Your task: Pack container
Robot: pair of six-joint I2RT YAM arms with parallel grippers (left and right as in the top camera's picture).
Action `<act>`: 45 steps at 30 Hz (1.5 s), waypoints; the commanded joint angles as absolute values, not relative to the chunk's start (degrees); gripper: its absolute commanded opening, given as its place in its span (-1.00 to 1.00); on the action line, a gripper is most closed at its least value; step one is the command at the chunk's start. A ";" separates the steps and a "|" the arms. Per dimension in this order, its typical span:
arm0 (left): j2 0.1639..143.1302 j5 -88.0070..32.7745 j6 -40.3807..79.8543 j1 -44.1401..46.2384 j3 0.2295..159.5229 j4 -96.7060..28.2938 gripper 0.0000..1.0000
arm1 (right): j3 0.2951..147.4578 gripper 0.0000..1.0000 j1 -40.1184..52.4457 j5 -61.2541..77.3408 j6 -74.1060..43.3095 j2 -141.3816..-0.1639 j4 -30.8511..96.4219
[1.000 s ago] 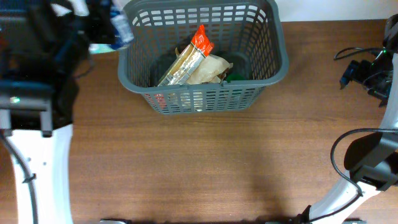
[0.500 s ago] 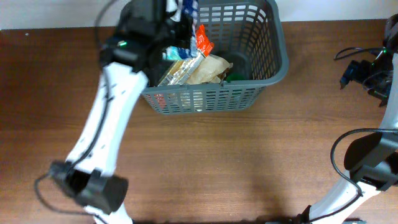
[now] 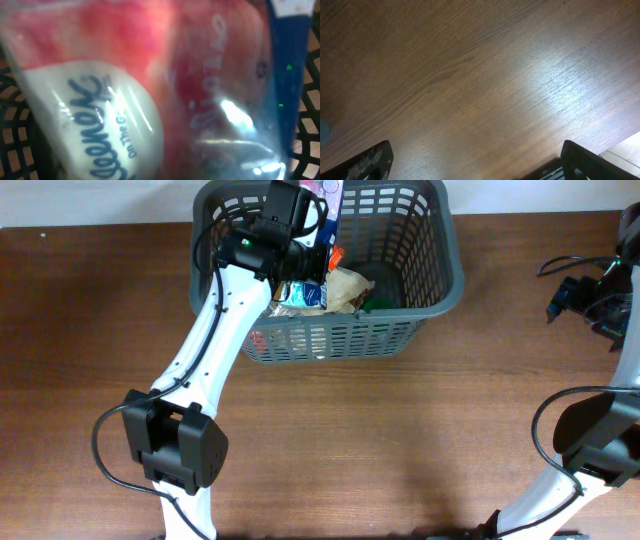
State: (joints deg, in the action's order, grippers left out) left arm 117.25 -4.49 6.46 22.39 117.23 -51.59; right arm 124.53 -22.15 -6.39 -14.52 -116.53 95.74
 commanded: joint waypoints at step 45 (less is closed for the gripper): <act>75.61 22.33 8.34 4.62 120.25 -80.14 0.99 | 124.27 0.98 -22.57 -6.48 -14.37 -116.62 95.57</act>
State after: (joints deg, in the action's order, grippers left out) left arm 77.47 20.62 6.17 7.90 120.53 -79.24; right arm 124.53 -22.15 -6.39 -14.55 -116.53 95.72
